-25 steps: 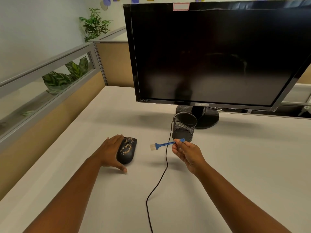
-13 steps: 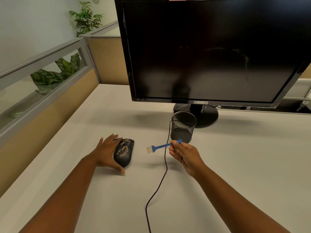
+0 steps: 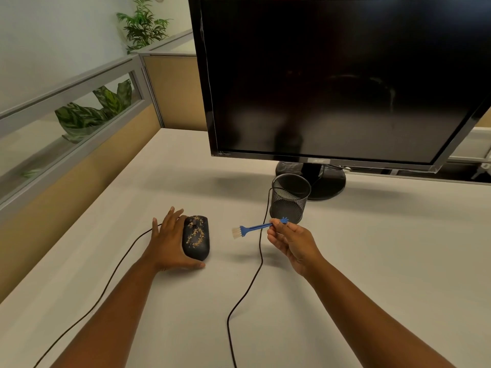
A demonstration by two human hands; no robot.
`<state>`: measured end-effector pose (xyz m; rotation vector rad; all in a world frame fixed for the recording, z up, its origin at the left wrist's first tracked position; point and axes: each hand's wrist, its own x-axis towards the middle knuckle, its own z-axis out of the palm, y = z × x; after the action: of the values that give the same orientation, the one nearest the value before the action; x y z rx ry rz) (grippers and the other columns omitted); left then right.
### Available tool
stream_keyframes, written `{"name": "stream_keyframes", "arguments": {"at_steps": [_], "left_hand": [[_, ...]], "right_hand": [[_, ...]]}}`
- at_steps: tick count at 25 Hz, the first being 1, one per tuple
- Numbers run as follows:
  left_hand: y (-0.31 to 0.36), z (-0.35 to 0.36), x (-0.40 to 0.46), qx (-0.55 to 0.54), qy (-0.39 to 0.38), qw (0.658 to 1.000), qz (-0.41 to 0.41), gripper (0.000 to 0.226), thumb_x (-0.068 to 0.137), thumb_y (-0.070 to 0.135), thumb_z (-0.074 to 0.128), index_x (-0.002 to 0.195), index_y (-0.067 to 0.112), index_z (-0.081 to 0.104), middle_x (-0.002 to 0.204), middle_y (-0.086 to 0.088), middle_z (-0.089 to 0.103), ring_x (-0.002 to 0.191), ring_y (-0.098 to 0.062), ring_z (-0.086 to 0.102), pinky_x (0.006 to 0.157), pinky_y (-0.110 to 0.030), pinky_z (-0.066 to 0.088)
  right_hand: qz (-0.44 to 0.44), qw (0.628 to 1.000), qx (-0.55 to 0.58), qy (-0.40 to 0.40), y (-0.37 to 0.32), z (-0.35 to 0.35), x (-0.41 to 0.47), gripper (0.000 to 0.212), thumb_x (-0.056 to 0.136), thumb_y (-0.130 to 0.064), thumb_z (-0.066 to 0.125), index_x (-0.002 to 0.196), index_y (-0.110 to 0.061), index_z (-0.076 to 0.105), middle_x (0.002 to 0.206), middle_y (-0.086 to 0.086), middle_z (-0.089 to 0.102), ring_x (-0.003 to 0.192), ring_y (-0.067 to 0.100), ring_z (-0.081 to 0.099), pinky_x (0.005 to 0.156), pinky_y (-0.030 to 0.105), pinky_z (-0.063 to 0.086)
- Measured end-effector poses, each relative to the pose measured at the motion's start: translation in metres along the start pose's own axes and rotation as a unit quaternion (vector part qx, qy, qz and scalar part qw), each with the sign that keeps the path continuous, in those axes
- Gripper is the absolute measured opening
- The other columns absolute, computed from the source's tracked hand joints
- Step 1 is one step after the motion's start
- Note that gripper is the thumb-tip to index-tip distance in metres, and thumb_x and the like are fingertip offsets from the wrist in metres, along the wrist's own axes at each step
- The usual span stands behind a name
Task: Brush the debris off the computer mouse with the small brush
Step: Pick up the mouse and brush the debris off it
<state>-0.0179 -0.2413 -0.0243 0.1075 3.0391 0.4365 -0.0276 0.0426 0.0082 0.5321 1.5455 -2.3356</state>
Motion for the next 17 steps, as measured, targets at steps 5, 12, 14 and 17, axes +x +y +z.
{"name": "stream_keyframes", "arguments": {"at_steps": [5, 12, 14, 17], "left_hand": [[0.007, -0.002, -0.024, -0.003, 0.019, 1.0, -0.019, 0.134, 0.04, 0.078, 0.068, 0.144, 0.012, 0.014, 0.156, -0.005, 0.004, 0.141, -0.017, -0.016, 0.11, -0.051, -0.012], [0.024, -0.009, -0.079, -0.005, 0.069, 0.995, -0.07, 0.128, 0.05, 0.07, 0.074, 0.144, 0.015, 0.006, 0.156, -0.003, -0.002, 0.14, -0.017, -0.018, 0.111, -0.054, -0.008], [0.028, -0.01, -0.098, -0.018, 0.085, 0.993, -0.08, 0.129, 0.05, 0.071, 0.073, 0.144, 0.016, 0.005, 0.156, -0.001, 0.001, 0.14, -0.017, -0.016, 0.111, -0.055, -0.005], [0.032, -0.012, -0.13, -0.034, 0.107, 0.989, -0.093, 0.126, 0.048, 0.069, 0.074, 0.143, 0.018, 0.01, 0.154, 0.003, 0.011, 0.141, -0.015, -0.013, 0.11, -0.057, -0.002]], "right_hand": [[-0.003, 1.0, 0.007, -0.004, -0.004, 0.002, -0.01, 0.012, 0.087, -0.013, 0.055, 0.081, -0.009, 0.065, 0.077, 0.01, 0.066, 0.068, 0.017, 0.064, 0.055, 0.021, 0.058], [-0.008, 0.999, -0.006, -0.05, -0.003, 0.012, -0.038, 0.013, 0.087, -0.015, 0.056, 0.084, -0.007, 0.066, 0.078, 0.01, 0.065, 0.07, 0.018, 0.063, 0.058, 0.022, 0.058], [-0.013, 0.998, -0.005, -0.056, 0.001, 0.016, -0.047, 0.015, 0.087, -0.016, 0.055, 0.083, -0.007, 0.066, 0.078, 0.01, 0.065, 0.07, 0.019, 0.064, 0.058, 0.022, 0.058], [-0.021, 0.998, -0.013, -0.061, 0.01, 0.024, -0.058, 0.017, 0.089, -0.017, 0.053, 0.083, -0.007, 0.065, 0.081, 0.01, 0.065, 0.073, 0.019, 0.065, 0.06, 0.023, 0.058]]}}
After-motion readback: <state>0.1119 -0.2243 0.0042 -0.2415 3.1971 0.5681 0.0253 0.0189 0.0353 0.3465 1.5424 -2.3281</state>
